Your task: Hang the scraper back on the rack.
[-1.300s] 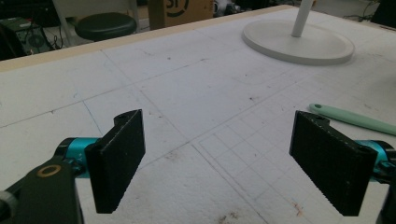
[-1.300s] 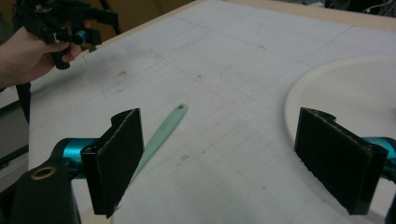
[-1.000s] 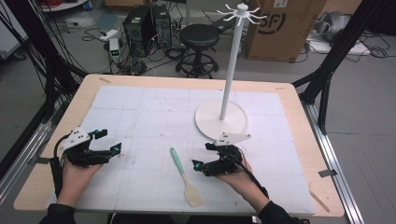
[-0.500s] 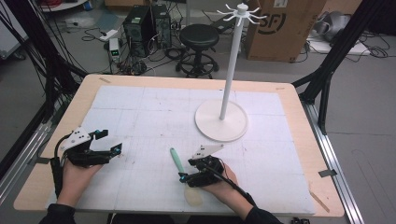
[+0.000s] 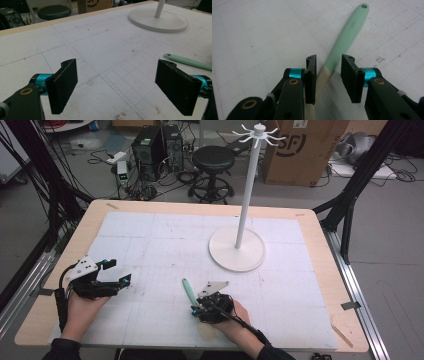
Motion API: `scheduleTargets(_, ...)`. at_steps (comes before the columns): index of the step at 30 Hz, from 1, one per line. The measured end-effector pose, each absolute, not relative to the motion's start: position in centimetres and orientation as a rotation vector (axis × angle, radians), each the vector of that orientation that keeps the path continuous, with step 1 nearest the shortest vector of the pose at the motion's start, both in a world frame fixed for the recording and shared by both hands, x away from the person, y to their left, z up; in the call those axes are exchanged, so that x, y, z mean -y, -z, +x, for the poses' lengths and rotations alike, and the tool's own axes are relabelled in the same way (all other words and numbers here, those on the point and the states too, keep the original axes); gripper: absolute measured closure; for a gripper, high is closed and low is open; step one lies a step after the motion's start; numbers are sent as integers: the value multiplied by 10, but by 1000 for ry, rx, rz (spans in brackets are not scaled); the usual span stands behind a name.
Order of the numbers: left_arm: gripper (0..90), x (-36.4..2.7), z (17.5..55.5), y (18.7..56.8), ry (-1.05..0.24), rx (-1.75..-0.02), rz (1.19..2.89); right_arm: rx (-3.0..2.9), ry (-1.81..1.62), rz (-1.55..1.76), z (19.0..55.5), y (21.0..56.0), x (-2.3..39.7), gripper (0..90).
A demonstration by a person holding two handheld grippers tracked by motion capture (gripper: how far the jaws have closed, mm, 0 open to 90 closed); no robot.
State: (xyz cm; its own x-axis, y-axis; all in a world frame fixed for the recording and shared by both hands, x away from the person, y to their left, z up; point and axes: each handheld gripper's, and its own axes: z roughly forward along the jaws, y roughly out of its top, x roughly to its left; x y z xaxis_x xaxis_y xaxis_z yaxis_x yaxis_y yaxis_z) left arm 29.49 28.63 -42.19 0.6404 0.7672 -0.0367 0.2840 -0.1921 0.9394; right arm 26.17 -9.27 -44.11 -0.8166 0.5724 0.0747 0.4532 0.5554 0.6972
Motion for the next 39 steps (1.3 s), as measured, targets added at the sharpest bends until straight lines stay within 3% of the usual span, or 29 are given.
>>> scheduleTargets(4,188,-286,295,422,-551,-853,1765,-2613,-1089,877,257,440,90,725)
scheduleTargets(22,188,-286,294,422,-550,-852,1768,-2641,-1106,1025,270,436,100,811)
scheduleTargets(39,189,-282,294,422,-546,-844,1776,-2571,-1052,968,262,439,96,811)
